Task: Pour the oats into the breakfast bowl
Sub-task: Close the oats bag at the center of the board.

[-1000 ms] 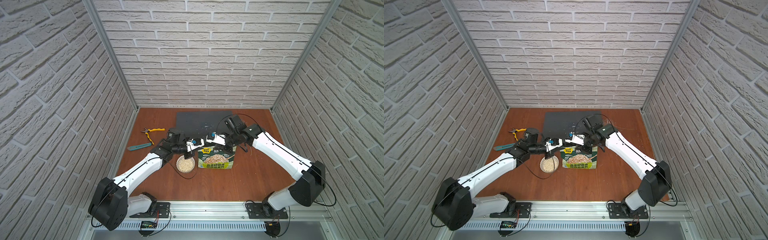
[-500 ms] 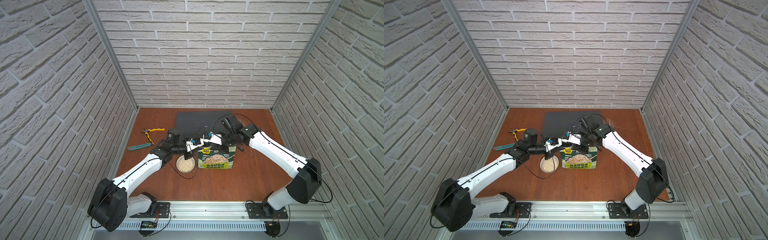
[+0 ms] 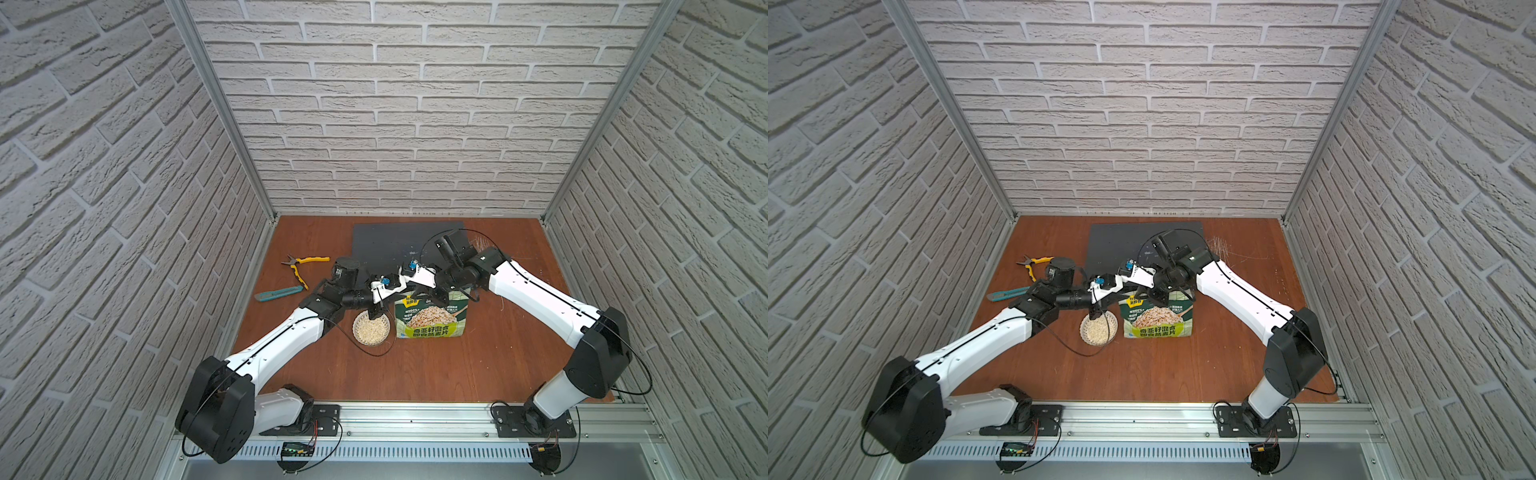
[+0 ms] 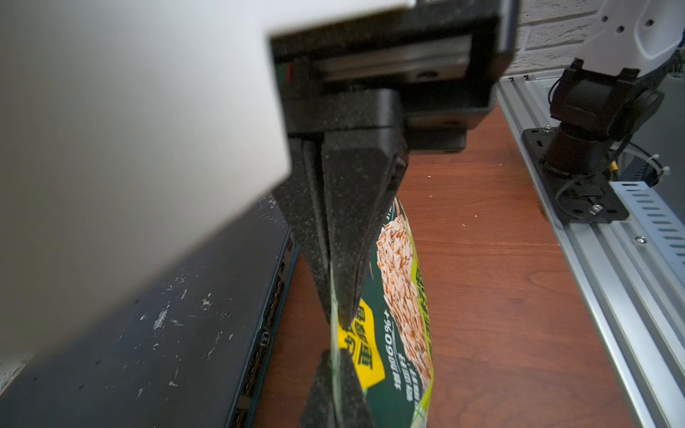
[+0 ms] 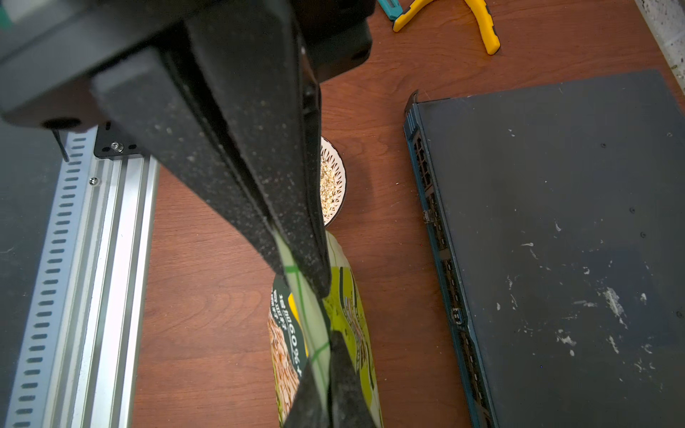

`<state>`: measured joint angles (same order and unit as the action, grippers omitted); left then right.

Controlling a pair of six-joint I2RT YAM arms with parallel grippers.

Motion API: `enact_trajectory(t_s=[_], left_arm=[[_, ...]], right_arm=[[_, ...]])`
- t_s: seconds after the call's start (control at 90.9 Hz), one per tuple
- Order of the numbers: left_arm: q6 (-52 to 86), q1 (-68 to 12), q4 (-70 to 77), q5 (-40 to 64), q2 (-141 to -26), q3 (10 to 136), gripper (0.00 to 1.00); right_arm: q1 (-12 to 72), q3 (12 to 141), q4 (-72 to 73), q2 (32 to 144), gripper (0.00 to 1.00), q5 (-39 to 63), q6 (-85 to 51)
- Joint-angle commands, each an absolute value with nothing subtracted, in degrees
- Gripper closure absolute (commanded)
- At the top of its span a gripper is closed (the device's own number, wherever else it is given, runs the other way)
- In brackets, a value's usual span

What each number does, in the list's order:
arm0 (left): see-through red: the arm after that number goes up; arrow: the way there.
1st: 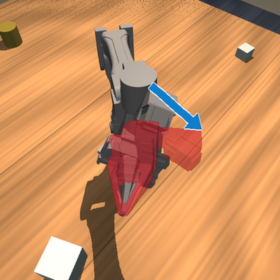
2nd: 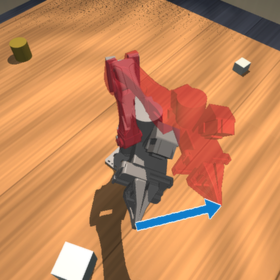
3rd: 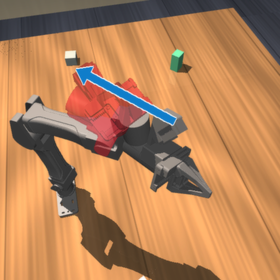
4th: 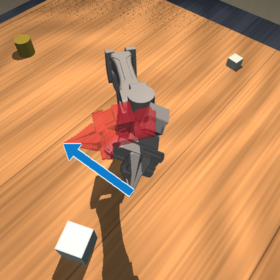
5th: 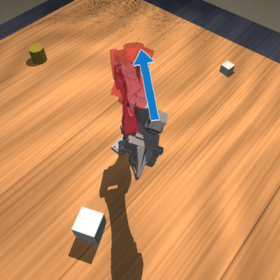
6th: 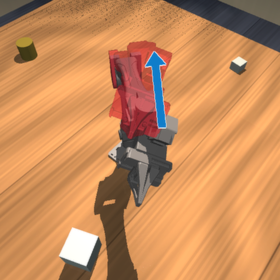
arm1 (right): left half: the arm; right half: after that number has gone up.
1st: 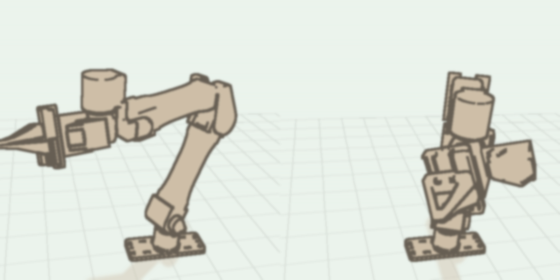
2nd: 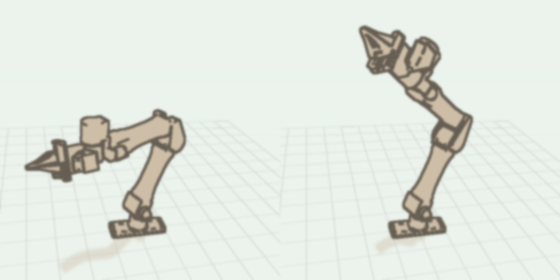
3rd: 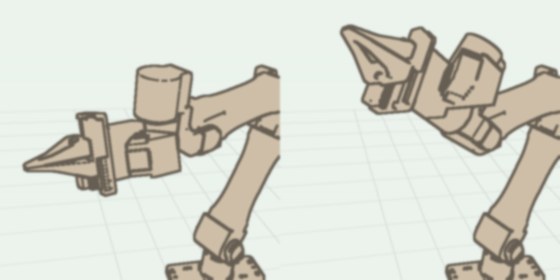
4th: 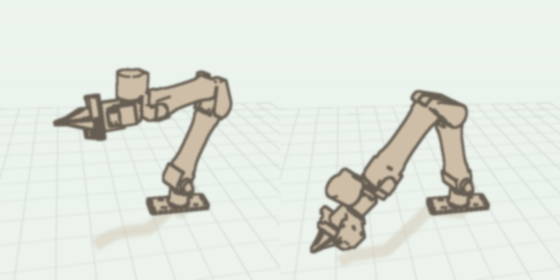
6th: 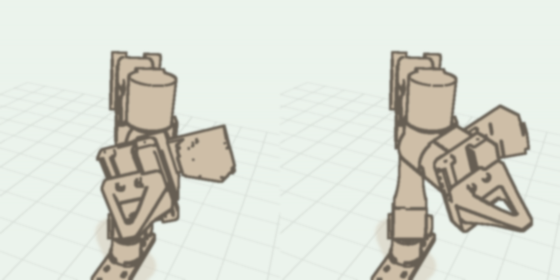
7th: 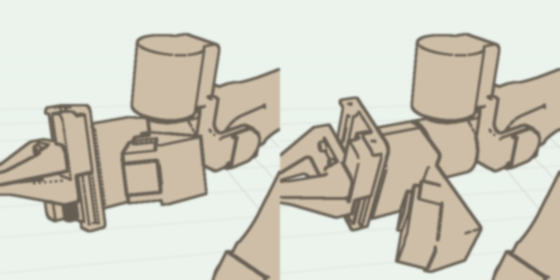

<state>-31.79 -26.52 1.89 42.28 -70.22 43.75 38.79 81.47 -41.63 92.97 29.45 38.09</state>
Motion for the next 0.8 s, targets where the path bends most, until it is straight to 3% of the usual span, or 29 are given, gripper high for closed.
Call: enact_trajectory(t_s=[0.0,0.033,0.088,0.143,0.187,0.253,0.286,0.341,0.385,0.44,0.528,0.561,0.616,0.649,0.792], left_arm=[[-30.3,-27.1,8.9,46.0,-69.7,43.7,1.0],[-30.3,-27.2,9.1,46.0,-69.7,43.7,1.0],[-30.2,-27.1,9.2,46.1,-69.6,43.5,1.0],[-30.3,-27.1,9.3,46.0,-69.7,43.5,1.0],[-30.3,-27.1,9.3,45.9,-69.6,43.4,1.0],[-30.3,-27.1,9.3,45.9,-69.5,43.3,1.0],[-30.3,-27.1,9.3,45.8,-69.5,43.3,1.0],[-30.4,-27.0,9.2,45.7,-69.4,43.3,1.0],[-30.4,-26.9,9.1,45.6,-69.3,43.2,1.0],[-30.4,-26.9,9.1,45.5,-69.2,43.1,1.0],[-30.5,-26.7,9.1,45.5,-69.1,43.1,1.0],[-30.5,-26.8,9.1,45.5,-69.1,43.1,1.0],[-30.5,-26.8,9.0,45.5,-69.1,43.2,1.0],[-30.6,-26.8,8.9,45.5,-69.0,43.2,1.0],[-30.7,-26.6,8.4,45.7,-69.2,43.5,1.0]], right_arm=[[39.8,82.8,-35.6,93.7,0.78,33.6,36.8],[39.8,82.8,-35.7,93.7,0.79,33.7,36.8],[39.8,83.0,-36.6,93.9,0.94,33.5,37.4],[39.8,83.4,-38.0,94.0,0.96,32.5,38.2],[39.7,83.3,-38.8,93.7,0.96,31.1,38.6],[39.1,82.7,-39.7,92.9,0.83,29.4,38.9],[38.7,82.4,-40.2,92.3,0.81,28.9,39.2],[38.1,82.0,-41.2,91.6,0.93,28.5,39.9],[37.5,81.8,-42.0,91.0,0.96,28.2,40.2],[36.8,81.5,-43.0,90.3,0.96,27.5,40.6],[35.6,80.6,-43.5,89.0,0.81,26.0,40.8],[35.1,80.3,-43.9,88.6,0.82,25.7,41.1],[34.4,80.1,-44.9,88.1,0.94,25.4,41.7],[34.1,80.1,-45.7,87.9,0.96,25.2,41.9],[32.9,79.5,-47.4,86.8,0.87,24.3,42.9]])
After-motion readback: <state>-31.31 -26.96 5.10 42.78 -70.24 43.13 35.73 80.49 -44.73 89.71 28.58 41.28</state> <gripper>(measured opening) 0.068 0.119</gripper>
